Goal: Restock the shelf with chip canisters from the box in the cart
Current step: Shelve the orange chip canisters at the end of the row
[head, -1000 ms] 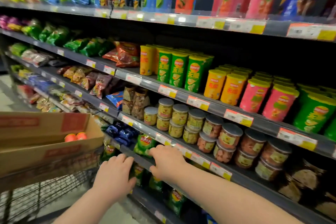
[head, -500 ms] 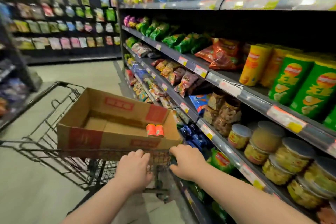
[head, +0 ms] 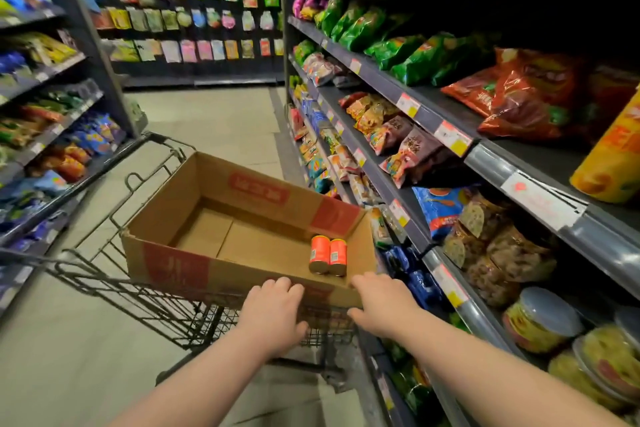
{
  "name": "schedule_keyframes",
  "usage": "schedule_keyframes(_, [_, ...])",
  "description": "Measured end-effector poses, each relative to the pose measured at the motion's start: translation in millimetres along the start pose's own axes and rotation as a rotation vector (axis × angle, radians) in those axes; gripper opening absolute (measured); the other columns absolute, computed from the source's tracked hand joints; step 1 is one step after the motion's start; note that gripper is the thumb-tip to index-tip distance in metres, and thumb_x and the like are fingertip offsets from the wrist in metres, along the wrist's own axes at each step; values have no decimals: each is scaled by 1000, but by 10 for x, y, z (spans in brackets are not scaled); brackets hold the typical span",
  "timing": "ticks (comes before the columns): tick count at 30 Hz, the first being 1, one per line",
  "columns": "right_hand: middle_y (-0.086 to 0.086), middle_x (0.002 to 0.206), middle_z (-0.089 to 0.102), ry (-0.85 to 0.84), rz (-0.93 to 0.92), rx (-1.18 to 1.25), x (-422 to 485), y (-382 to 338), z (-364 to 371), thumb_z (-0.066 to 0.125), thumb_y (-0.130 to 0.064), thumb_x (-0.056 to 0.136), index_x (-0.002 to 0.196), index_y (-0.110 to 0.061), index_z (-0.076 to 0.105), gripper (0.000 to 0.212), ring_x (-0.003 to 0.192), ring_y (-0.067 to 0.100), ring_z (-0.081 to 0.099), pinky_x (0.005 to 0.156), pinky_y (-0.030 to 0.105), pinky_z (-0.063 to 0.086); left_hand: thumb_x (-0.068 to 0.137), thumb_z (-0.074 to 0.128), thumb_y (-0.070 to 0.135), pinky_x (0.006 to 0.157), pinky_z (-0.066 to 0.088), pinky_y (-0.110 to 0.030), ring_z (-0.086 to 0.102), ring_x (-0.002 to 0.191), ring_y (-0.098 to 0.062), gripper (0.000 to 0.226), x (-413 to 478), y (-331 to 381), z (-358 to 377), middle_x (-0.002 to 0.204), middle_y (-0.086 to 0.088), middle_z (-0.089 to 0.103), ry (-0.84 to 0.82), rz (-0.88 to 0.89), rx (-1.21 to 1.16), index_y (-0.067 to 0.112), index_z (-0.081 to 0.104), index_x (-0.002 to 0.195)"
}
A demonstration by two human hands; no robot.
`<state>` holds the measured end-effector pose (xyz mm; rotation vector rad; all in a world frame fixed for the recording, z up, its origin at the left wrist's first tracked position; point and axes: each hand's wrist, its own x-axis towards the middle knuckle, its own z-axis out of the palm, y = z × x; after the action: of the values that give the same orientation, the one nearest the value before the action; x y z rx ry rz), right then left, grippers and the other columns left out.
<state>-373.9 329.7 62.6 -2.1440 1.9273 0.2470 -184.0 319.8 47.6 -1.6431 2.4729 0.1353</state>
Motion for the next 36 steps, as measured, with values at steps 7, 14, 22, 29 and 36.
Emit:
schedule_keyframes(7, [2, 132, 50, -26, 66, 29, 534, 5, 14, 52, -43, 90, 133, -24, 43, 47, 122, 26, 47, 99, 41, 40, 87, 49, 49, 99, 39, -40, 46, 117, -26, 52, 568, -257, 28, 126, -4, 48, -58, 54, -13, 20, 44, 130])
schedule_keyframes(14, [1, 132, 50, -73, 200, 40, 1246, -175, -46, 54, -44, 90, 134, -24, 42, 50, 121, 25, 48, 99, 41, 42, 88, 51, 48, 103, 38, -40, 44, 122, -25, 54, 1249, -864, 64, 133, -4, 45, -82, 152, -26, 21, 42, 134])
schedule_keyframes(22, [2, 134, 48, -147, 321, 87, 1884, -400, 17, 51, -43, 92, 138, -24, 37, 52, 122, 25, 48, 96, 38, 43, 87, 52, 49, 102, 38, -39, 44, 123, -26, 55, 1899, -1492, 166, 133, -4, 46, -151, 217, -15, 21, 42, 134])
schedule_keyframes(29, [2, 137, 47, -223, 386, 144, 2176, -218, 172, 52, -41, 92, 140, -21, 38, 54, 122, 24, 48, 96, 37, 44, 87, 51, 46, 100, 39, -39, 46, 120, -26, 54, 2276, -1501, 365, 130, -5, 47, -266, 258, -35, 21, 42, 134])
schedule_keyframes(36, [5, 131, 50, -287, 377, 157, 2771, 178, 389, 52, -41, 92, 135, -19, 41, 50, 118, 26, 51, 95, 38, 46, 87, 50, 50, 99, 38, -39, 44, 123, -27, 57, 2783, -1412, 529, 132, -5, 45, -334, 218, -17, 20, 41, 135])
